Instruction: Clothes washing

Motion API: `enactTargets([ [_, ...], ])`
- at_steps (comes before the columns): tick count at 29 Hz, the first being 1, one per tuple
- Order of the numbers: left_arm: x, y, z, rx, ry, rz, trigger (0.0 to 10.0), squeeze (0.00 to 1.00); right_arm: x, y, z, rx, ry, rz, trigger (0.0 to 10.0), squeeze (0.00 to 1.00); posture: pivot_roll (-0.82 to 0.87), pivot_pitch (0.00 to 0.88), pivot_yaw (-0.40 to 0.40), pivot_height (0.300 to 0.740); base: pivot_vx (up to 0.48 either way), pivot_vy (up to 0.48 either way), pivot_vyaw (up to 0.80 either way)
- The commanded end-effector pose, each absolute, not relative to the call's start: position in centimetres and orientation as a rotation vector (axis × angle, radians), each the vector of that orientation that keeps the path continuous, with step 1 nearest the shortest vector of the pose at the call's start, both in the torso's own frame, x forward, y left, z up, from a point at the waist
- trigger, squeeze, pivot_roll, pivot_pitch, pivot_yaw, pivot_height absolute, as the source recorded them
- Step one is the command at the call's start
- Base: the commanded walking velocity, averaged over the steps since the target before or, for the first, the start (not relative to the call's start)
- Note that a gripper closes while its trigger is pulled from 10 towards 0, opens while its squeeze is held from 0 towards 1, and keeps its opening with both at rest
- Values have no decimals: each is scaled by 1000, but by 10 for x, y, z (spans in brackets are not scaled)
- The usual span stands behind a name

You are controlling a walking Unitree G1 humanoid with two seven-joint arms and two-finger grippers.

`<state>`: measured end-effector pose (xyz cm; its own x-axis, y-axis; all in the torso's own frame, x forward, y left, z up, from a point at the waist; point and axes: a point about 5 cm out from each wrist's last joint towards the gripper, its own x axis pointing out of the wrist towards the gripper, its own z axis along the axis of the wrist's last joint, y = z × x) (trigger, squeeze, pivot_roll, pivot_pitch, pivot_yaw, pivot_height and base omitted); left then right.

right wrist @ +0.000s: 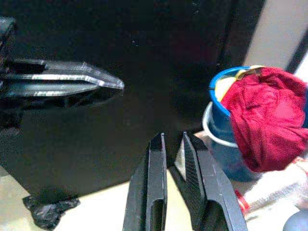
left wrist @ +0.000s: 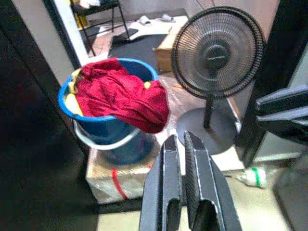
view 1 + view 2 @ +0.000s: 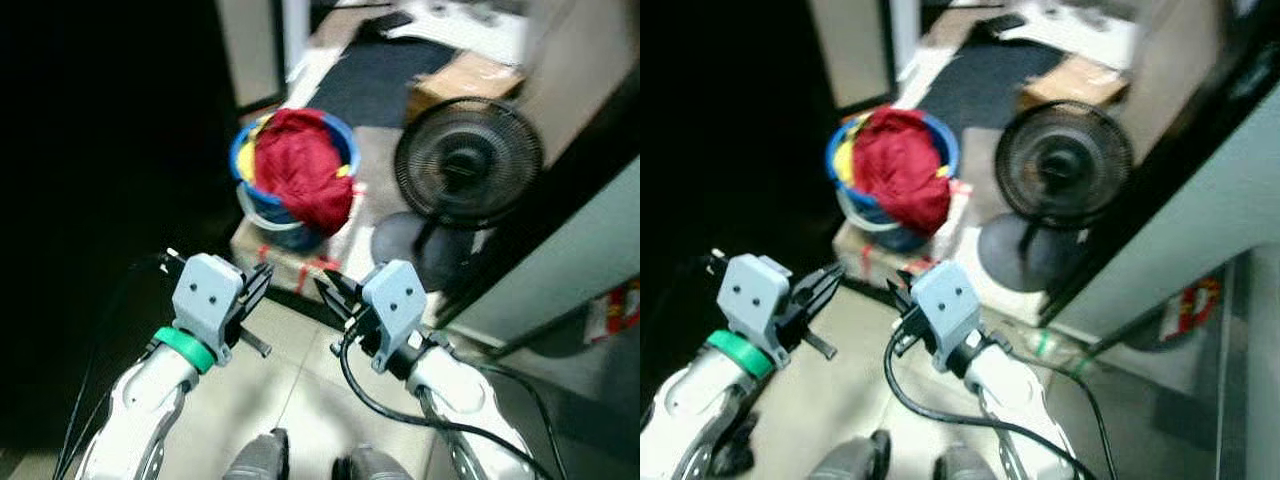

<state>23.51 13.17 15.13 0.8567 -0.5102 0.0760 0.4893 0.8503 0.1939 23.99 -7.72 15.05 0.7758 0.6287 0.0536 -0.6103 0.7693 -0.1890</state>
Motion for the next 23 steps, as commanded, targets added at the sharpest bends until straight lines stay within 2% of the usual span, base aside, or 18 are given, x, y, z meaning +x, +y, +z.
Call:
enactTargets([
  [1, 235, 130, 150, 171, -116, -537, 10000, 0, 238, -79, 147, -154, -98, 665, 10000, 0, -41, 104, 44, 740, 0, 0, 0],
  [23, 235, 129, 150, 173, -108, -537, 10000, 0, 238, -80, 147, -146, -94, 663, 10000, 0, -41, 104, 43, 740, 0, 0, 0],
])
